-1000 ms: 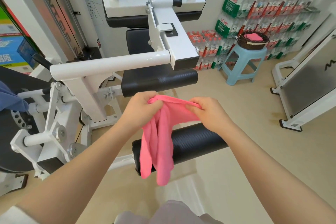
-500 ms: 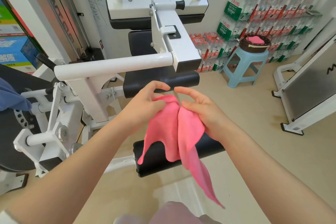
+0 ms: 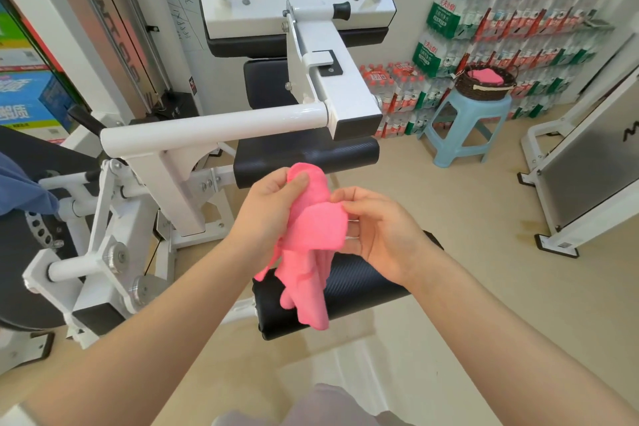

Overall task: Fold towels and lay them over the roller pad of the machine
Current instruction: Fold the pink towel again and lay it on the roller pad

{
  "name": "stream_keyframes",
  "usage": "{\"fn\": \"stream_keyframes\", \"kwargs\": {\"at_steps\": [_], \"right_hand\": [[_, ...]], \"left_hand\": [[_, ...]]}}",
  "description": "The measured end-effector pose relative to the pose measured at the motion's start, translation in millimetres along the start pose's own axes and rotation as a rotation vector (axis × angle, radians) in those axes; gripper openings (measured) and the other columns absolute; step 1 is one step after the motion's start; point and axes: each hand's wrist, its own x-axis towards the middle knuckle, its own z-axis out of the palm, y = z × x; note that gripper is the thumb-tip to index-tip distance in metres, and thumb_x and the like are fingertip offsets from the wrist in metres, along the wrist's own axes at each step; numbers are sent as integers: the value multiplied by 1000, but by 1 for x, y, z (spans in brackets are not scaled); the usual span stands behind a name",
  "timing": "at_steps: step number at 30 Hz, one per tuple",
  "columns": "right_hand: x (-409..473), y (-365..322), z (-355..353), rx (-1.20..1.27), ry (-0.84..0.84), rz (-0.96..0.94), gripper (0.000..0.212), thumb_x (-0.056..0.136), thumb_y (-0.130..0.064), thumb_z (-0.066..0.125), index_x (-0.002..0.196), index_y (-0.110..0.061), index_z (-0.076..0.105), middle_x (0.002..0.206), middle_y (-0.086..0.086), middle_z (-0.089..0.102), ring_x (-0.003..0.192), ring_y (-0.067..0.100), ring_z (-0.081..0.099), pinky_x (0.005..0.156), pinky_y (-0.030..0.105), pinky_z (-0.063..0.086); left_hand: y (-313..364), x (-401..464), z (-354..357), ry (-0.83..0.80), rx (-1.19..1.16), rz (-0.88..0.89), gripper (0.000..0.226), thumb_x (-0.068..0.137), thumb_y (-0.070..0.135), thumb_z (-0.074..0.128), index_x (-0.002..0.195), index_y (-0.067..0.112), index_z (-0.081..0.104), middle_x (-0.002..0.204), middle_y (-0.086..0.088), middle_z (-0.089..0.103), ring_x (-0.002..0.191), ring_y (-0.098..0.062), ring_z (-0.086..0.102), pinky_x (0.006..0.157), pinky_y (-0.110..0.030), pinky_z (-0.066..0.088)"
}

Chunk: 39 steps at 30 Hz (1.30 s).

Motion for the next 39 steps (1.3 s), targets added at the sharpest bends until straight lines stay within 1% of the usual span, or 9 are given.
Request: {"fn": "stream_keyframes", "kwargs": {"at_steps": [4, 10, 15, 19, 23, 27, 31, 34, 39], "right_hand": [[-5, 2, 1, 53, -80, -9, 34, 88, 14, 33, 105, -8, 52, 84, 2, 72, 70, 15, 70, 44, 20, 52], [-2, 9, 4, -530, 282, -305, 13, 81, -15, 69, 71, -17, 60, 63, 5, 69, 59, 15, 64, 61, 29, 53], [-3, 7, 5, -746, 398, -366, 33, 77, -36, 72, 56, -16, 55, 42, -2, 55, 42, 6, 48, 56, 21, 39], [3, 7, 1, -836, 487, -368, 43, 79, -42, 68, 52, -16, 47, 46, 1, 48, 46, 11, 42, 51, 25, 37], [8, 6, -7, -760, 421, -223, 49, 78, -43, 69, 47, -14, 44, 41, 0, 43, 42, 11, 40, 51, 27, 37], [15, 3, -10, -831, 439, -221, 49, 67, -47, 75, 45, -14, 46, 46, 5, 47, 49, 18, 48, 55, 39, 48], [12, 0, 0, -926, 386, -334, 50, 76, -44, 70, 47, -11, 47, 42, -1, 41, 46, 13, 41, 55, 30, 38], [11, -3, 0, -892, 300, -404, 48, 83, -43, 62, 47, -13, 51, 45, -1, 47, 49, 9, 44, 60, 29, 40], [19, 0, -29, -1110, 251, -442, 29, 85, -30, 64, 62, -15, 55, 84, -7, 48, 82, 10, 49, 71, 17, 37]], "left_hand": [[-1, -4, 4, 11, -28, 59, 17, 93, 18, 51, 86, 14, 66, 80, -10, 61, 70, -16, 54, 62, -28, 42], [-4, -12, 10, -82, 158, 163, 23, 92, 23, 53, 78, 23, 70, 69, 7, 65, 68, -7, 57, 64, -19, 46], [-7, -13, 10, -110, 179, 155, 23, 95, 23, 49, 88, 22, 71, 79, 7, 68, 75, -3, 60, 69, -17, 49], [-11, -12, 3, -225, 145, 162, 27, 98, 20, 42, 99, 14, 69, 86, -1, 67, 80, -7, 61, 73, -18, 50], [-14, -9, -1, -228, 507, 320, 39, 93, 43, 44, 93, 12, 69, 78, -12, 64, 71, -11, 56, 68, -28, 46], [-17, -2, -4, -229, 798, 499, 47, 77, 57, 48, 100, 22, 68, 72, -5, 66, 67, -17, 60, 63, -33, 49], [-11, 2, -10, -159, 850, 660, 31, 85, 41, 50, 95, 19, 69, 51, 11, 48, 59, -4, 51, 51, -12, 35], [-1, 0, -11, -175, 791, 660, 17, 92, 25, 51, 87, 22, 67, 59, 14, 55, 62, -1, 53, 55, -9, 37], [9, 2, -15, 7, 354, 410, 31, 97, 20, 43, 80, 36, 63, 71, 25, 62, 72, 6, 55, 72, -15, 44]]}}
